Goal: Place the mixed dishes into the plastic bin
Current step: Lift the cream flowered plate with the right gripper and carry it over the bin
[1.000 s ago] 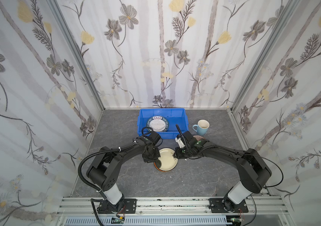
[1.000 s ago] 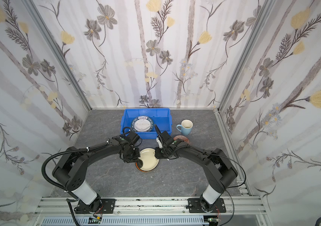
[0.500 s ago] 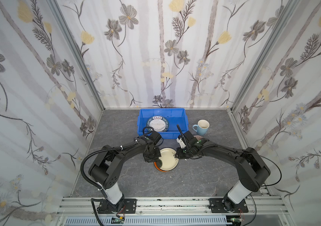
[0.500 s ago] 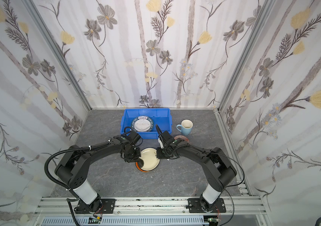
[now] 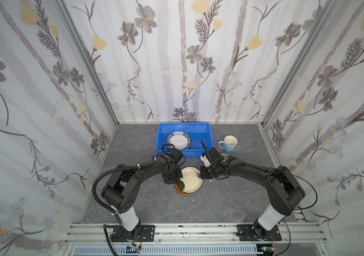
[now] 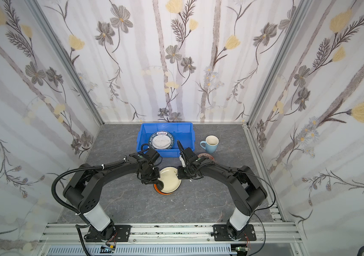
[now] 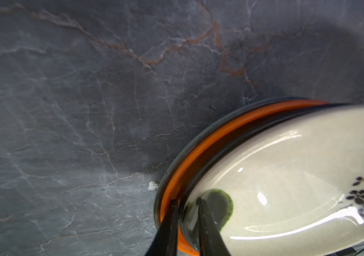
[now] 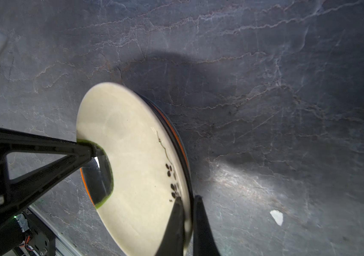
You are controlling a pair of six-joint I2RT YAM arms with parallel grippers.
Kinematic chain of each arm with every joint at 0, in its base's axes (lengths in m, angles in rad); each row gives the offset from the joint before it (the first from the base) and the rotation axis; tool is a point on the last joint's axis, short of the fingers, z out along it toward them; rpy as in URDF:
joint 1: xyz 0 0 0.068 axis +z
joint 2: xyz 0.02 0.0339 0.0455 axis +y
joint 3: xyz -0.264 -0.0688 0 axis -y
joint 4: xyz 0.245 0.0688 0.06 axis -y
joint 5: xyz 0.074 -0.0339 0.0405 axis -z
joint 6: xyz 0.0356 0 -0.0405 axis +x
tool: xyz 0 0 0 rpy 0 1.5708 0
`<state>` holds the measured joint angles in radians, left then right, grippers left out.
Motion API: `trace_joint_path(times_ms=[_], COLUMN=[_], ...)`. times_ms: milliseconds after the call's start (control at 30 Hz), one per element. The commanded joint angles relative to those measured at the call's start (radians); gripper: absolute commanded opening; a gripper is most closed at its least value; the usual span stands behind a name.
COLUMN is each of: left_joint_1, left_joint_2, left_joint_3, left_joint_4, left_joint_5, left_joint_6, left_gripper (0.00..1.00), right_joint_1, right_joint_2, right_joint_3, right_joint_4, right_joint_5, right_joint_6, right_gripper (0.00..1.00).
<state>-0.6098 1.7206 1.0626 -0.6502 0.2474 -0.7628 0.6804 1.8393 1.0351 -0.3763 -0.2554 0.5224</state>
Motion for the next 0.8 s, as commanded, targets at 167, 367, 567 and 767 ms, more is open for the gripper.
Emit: trace_joint_path(times_ms=[167, 367, 567, 767], left_joint_1=[0.002, 0.036, 0.139, 0.269], left_joint_2=[-0.02, -0.076, -0.151, -0.209], left_joint_3=[0.072, 0.164, 0.228, 0.275], left_joint_4=[-0.033, -0.105, -0.168, -0.206], left_joint_5=[-0.054, -0.056, -0.037, -0.009], left_joint_6=[0.038, 0.093, 0.133, 0.173], left_gripper=[0.51, 0.77, 0.82, 0.89], right_joint_1=[-0.028, -0.041, -0.052, -0.067], right_joint_2=[-0.024, -0.032, -0.03, -0.017], right_joint_3=[0.034, 0.088, 0.148, 0.247], right_joint_4=[0.015, -0.012, -0.027, -0.057], right_joint_5=[-0.046, -0.061, -0.089, -0.108], right_joint_6=[-0.022, -0.037, -0.04, -0.047], right_gripper=[0.05, 0.05, 0.05, 0.04])
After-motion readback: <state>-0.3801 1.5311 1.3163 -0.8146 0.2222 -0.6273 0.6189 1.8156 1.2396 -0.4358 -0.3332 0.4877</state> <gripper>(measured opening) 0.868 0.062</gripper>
